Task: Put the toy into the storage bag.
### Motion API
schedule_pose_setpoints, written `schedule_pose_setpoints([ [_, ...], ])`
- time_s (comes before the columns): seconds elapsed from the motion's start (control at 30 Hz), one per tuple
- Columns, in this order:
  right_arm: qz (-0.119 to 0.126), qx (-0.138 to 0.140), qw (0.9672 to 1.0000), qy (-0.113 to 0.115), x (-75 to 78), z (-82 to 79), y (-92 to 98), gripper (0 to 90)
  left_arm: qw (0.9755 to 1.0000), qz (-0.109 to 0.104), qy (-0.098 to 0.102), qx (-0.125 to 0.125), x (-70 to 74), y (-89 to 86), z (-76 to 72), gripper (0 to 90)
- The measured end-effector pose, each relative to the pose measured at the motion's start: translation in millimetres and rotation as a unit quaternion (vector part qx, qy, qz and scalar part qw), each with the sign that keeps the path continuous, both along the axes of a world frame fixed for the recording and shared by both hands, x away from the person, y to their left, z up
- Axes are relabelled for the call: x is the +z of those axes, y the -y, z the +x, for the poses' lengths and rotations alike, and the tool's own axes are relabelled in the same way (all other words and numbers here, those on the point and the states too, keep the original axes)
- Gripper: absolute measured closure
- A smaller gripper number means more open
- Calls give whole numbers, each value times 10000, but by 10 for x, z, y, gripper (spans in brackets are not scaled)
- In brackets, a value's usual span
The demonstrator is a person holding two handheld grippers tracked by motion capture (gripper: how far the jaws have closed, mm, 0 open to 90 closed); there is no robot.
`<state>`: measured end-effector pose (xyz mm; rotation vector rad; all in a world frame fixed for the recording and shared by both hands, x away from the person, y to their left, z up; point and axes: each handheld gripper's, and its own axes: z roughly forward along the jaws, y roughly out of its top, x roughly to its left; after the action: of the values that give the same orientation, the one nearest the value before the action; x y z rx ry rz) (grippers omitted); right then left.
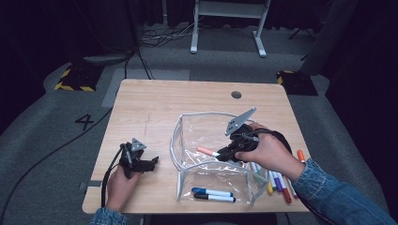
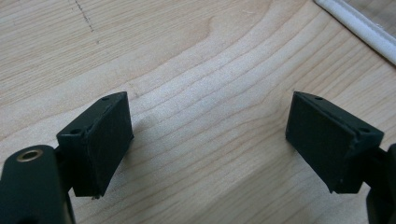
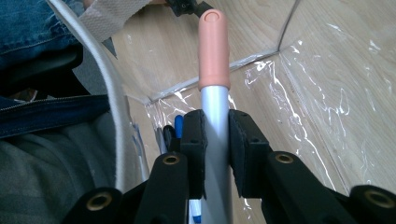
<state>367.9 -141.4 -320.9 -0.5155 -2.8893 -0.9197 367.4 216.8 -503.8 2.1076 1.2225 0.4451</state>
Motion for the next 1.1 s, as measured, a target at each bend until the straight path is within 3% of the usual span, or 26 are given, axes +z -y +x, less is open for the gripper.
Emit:
schedule_pose_setpoints([
  [0.3, -179, 142, 9996, 164, 53, 23, -167, 769, 10000, 0, 1, 0, 0, 0, 0, 149],
  [0.43, -211, 192, 9996, 80, -19, 55, -220, 769, 10000, 1, 1, -1, 0, 0, 0, 149],
  [0.83, -421, 501, 9964, -536, -366, 65, -297, 769, 10000, 2, 1, -2, 0, 0, 0, 149],
  [0.97, -350, 619, 9935, -889, -408, 106, -291, 769, 10000, -2, 0, -1, -1, 0, 0, 149],
  [1.1, -328, 573, 9921, -1067, -432, 158, -281, 769, 10000, 1, 0, -1, 0, 0, 0, 149],
])
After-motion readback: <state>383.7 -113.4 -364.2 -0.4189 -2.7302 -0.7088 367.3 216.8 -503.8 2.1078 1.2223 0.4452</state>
